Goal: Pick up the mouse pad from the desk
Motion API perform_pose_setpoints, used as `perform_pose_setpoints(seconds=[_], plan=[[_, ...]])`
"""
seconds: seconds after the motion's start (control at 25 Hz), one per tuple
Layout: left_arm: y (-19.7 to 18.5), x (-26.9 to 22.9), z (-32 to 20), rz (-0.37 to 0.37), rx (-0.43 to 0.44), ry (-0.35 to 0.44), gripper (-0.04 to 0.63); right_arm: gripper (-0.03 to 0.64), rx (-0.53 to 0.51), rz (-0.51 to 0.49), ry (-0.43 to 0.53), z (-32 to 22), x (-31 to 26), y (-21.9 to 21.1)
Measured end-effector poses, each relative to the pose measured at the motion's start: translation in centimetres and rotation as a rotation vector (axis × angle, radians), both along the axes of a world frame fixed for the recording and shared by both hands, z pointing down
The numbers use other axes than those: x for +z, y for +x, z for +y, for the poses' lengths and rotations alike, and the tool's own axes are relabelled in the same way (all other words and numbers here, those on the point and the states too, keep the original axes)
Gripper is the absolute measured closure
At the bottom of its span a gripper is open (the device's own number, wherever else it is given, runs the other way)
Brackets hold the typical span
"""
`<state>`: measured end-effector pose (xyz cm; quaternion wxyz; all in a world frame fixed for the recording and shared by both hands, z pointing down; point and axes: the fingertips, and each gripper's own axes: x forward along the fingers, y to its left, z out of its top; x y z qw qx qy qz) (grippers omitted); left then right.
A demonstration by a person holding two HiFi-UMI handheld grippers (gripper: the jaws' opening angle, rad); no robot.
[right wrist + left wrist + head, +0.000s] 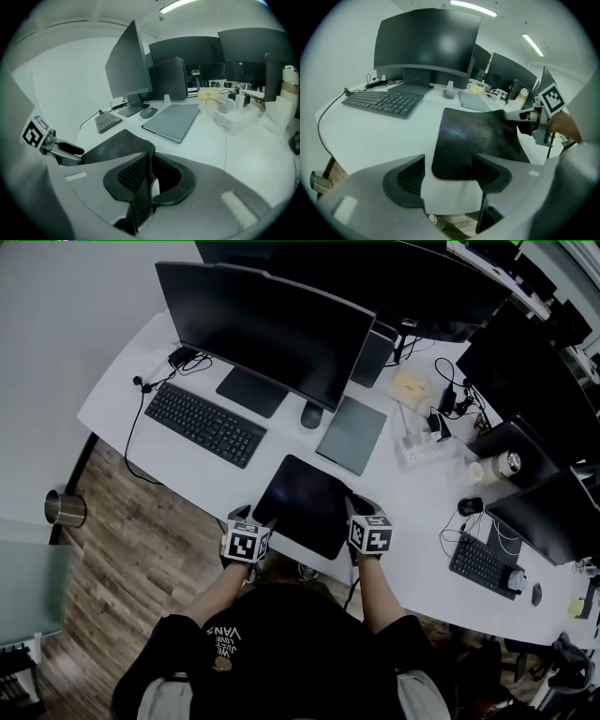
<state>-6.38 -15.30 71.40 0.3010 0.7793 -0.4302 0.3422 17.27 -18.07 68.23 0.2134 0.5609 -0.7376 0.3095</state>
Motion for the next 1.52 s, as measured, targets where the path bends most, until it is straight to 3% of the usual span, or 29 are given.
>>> perform_pose_setpoints(seconds=[0.28,0.4,0.56,0.72,0.92,1.24,1.52], plan=[[0.7,0.2,-0.5,-0.004,-0.068,0.026,0.311,0.566,-0.03,-0.016,0.005,0.2,-0.3,-0.2],[0.4,0.3,-0.6,-0.009,-0.082,0.022,0.386,0.566,-0.037,-0.022,0.006,0.2,-0.4,-0.3],[0.6,0.2,-0.6,-0.014,-0.059,0.011,0.434,0.566,-0.034,-0.033,0.015,0.3,-0.8,-0.6],[1.5,0.3,0.1,0.09,-0.073,-0.038,0.499,0.566,-0.024,-0.041,0.025,0.6,-1.4,-0.9],[1.7,-0.2,0.1,0.196,-0.105,-0.064,0.523,0.566,-0.005,-0.033,0.058,0.8,-2.7,-1.1],[1.7,-2.2,0.2,0.323,-0.067,-0.042,0.54,0.568,0.082,-0.038,0.105,1.8,-5.7,-0.6],[0.5,-6.1,0.0,0.402,-0.028,0.039,0.541,0.568,0.124,-0.025,0.19,2.6,-9.6,-1.4]])
